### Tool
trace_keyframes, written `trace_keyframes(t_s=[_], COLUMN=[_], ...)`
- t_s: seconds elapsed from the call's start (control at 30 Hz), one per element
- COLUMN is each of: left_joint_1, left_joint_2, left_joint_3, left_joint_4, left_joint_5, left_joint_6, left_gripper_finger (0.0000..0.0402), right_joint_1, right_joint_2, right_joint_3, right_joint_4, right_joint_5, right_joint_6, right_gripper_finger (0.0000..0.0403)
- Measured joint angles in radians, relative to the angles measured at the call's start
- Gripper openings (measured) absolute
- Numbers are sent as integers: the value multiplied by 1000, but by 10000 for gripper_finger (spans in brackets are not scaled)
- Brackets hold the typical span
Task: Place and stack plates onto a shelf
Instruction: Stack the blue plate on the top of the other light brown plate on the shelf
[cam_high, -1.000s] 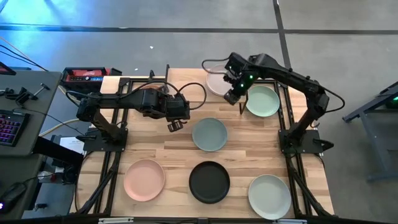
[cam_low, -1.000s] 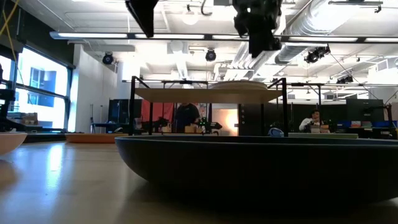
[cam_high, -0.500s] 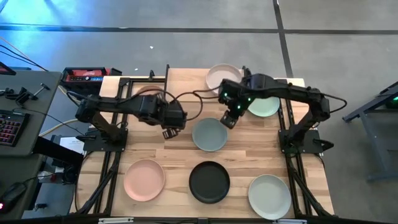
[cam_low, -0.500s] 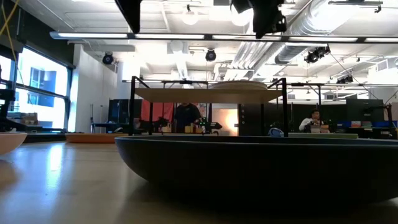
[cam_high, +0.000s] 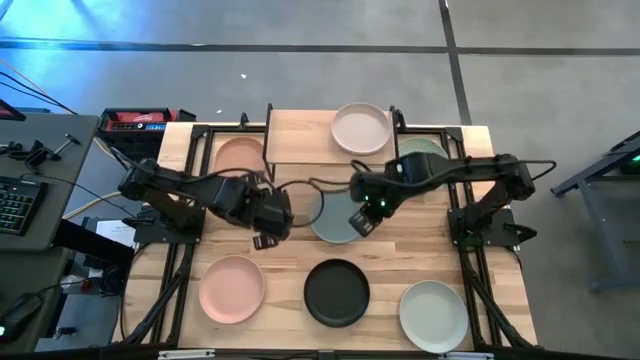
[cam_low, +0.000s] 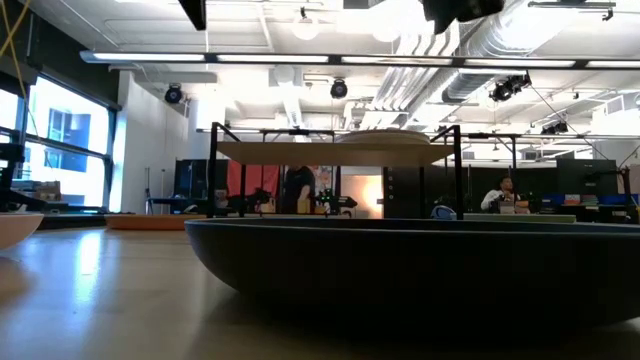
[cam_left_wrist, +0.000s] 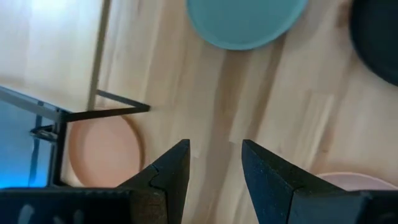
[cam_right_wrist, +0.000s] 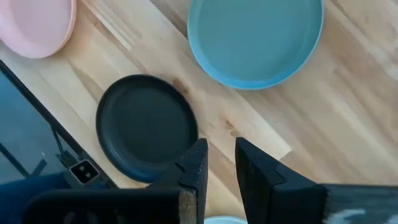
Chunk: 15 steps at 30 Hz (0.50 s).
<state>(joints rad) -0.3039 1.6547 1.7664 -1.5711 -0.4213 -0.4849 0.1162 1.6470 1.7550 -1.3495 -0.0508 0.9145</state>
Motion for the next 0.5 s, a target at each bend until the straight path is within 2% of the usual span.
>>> trace_keyframes(t_s=[0.3, 0.5], left_joint_1=[-129, -213], left_joint_2=[0, 0], left_joint_3=[0, 0], left_joint_4=[0, 0], left_joint_5=[64, 104], left_joint_6=[-177, -242], left_gripper_finger=[133, 133], right_joint_1=[150, 208], right_joint_2=[0, 0], right_joint_3=[-6, -77], right_joint_4=[4, 31], right_joint_5=[122, 172], right_joint_6=[311, 467], right_gripper_finger=[60, 60])
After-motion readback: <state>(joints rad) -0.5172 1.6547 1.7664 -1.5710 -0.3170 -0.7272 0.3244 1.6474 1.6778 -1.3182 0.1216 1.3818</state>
